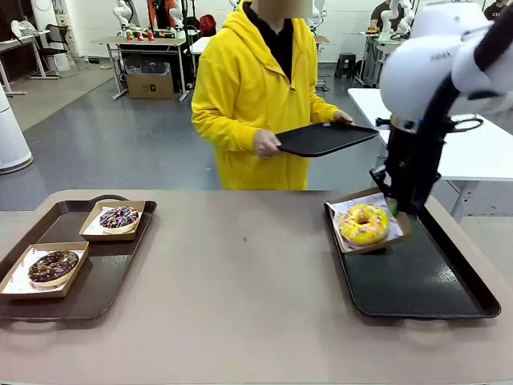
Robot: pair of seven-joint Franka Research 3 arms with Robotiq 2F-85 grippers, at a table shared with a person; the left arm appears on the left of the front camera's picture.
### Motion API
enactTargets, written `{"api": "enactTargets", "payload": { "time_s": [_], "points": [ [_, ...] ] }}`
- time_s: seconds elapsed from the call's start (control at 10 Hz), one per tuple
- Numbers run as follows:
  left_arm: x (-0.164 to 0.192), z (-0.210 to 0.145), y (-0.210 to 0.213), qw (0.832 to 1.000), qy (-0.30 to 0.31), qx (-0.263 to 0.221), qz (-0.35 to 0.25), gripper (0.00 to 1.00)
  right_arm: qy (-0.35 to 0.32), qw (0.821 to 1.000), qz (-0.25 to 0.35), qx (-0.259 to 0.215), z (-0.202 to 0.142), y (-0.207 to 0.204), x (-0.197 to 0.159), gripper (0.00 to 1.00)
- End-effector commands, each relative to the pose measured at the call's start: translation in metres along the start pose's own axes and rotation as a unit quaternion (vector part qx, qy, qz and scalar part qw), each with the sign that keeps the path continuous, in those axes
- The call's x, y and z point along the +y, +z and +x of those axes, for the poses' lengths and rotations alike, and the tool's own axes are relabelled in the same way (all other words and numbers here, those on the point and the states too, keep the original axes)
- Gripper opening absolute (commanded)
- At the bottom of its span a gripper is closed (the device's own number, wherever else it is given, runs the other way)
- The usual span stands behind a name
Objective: Individually package the donuts and arrange them on the tray.
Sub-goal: Place the picked Paper togo box on the Handle tray.
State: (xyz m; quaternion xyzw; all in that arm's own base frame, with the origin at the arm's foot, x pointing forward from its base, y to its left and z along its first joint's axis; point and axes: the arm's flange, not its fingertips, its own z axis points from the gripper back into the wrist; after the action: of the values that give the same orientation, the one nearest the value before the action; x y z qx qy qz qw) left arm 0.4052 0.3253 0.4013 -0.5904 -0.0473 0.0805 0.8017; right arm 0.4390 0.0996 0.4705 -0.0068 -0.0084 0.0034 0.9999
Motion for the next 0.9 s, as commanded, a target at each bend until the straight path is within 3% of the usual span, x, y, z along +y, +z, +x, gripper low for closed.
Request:
{"api": "enactTargets", "payload": {
  "time_s": [0.0, 0.3, 0.4, 0.8],
  "points": [
    [-0.002, -0.004, 0.0, 1.0, -0.008, 0.0, 0.004, 1.0, -0.006, 0.999, 0.033, -0.018, -0.013, -0.012, -0.017, 0.02],
    [-0.002, -0.004, 0.0, 1.0, -0.008, 0.0, 0.004, 1.0, -0.024, 0.999, 0.027, -0.033, 0.0, -0.02, -0.019, 0.02],
    [-0.002, -0.004, 0.0, 1.0, -0.008, 0.0, 0.004, 1.0, -0.019, 1.0, 0.022, -0.011, -0.01, -0.017, -0.026, 0.02],
    [-0.002, -0.004, 0.0, 1.0, -0.008, 0.0, 0.004, 1.0, -0.019, 1.0, 0.022, -0.011, -0.01, -0.017, -0.026, 0.02]
  ]
}}
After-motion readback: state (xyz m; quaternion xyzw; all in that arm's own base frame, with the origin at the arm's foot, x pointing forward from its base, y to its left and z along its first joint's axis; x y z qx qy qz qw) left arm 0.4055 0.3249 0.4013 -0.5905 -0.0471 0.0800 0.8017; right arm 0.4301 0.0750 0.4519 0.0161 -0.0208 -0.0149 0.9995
